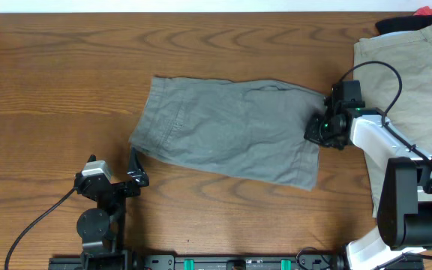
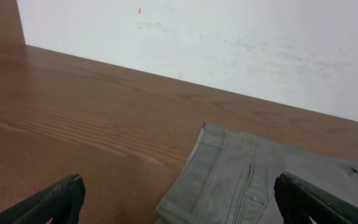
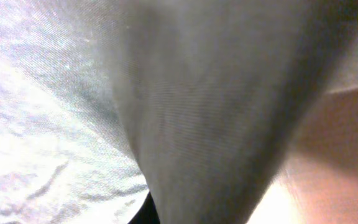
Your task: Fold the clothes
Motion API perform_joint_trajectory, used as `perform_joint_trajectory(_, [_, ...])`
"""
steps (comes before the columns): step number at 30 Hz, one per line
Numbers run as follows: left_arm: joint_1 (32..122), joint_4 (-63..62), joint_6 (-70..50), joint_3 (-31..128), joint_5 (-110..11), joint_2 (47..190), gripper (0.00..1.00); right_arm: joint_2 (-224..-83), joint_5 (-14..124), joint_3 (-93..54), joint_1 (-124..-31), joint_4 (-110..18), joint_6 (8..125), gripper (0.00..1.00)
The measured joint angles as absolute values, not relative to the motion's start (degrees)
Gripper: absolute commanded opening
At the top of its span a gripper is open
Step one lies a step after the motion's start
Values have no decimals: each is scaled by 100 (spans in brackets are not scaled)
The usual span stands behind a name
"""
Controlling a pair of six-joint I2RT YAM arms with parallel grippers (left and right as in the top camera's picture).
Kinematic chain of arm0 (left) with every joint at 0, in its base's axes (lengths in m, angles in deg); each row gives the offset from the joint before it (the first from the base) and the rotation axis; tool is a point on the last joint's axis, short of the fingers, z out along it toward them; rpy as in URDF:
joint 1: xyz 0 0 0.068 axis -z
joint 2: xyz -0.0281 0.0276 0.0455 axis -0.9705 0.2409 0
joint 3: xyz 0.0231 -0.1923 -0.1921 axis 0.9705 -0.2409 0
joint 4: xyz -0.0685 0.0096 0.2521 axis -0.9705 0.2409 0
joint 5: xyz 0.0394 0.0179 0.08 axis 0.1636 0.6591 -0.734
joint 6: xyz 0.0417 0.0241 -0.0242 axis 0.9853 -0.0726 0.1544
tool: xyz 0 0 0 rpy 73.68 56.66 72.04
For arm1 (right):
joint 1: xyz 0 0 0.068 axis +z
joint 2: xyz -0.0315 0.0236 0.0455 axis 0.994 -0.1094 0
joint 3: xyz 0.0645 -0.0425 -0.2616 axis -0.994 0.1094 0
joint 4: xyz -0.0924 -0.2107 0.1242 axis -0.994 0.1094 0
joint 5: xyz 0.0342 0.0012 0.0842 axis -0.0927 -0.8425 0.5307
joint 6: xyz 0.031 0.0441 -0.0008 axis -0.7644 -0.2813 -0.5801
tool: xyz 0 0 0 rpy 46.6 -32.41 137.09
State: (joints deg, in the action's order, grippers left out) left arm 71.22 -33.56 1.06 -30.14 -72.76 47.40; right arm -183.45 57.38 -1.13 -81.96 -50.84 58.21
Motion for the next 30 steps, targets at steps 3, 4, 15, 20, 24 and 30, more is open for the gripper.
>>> perform_joint_trajectory(3, [7122, -3356, 106, -3014, -7276, 4740, 98, -18345, 5687, -104, -8194, -5497, 5832, 1])
perform_joint_trajectory(4, [7122, -3356, 106, -3014, -7276, 4740, 98, -18345, 5652, -91, -8194, -5678, 5832, 1])
perform_joint_trajectory(15, [7122, -3356, 106, -3014, -7276, 4740, 98, -18345, 5469, -122, -8227, -6533, 5924, 51])
perform_joint_trajectory(20, [7122, -3356, 108, -3014, -7276, 4740, 98, -18345, 5379, -537, -8314, -6030, 6149, 91])
perform_joint_trajectory(24, [7122, -3356, 106, -3014, -7276, 4740, 98, -18345, 5296, -1059, -8314, -5414, 6265, 94])
perform_joint_trajectory(30, [7122, -3356, 106, -3014, -7276, 4740, 98, -18345, 5617, -2008, -8299, -4358, 6363, 93])
